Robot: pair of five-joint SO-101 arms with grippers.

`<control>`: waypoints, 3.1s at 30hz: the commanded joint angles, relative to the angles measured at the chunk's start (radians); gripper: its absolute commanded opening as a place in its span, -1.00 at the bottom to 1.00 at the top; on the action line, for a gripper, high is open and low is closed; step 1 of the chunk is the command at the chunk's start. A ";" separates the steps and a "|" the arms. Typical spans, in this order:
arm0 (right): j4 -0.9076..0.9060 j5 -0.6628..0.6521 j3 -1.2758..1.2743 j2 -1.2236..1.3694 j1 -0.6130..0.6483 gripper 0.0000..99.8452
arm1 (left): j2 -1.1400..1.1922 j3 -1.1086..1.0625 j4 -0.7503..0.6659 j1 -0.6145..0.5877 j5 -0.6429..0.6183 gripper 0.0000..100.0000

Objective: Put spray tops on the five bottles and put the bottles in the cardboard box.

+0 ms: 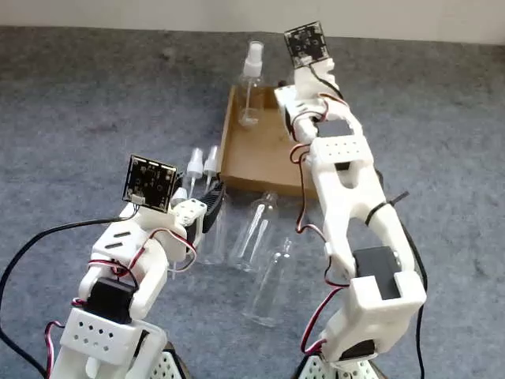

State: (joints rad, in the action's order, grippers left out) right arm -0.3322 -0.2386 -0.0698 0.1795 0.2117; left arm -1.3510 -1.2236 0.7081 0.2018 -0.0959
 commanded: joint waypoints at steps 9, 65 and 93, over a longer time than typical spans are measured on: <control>0.064 -0.003 0.058 0.031 -0.016 -0.74 | -0.010 0.004 -0.018 -0.005 0.006 -0.64; -0.027 -0.006 0.102 0.085 0.010 -0.44 | -0.010 0.004 -0.020 -0.005 0.006 -0.64; -0.456 -0.003 0.113 -0.437 0.058 -0.45 | -0.007 0.004 -0.021 -0.007 0.006 -0.64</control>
State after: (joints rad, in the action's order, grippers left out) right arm -0.7388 -0.2386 -0.0269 -0.1519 0.2532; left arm -1.3510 -1.2236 0.7081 0.2018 -0.0959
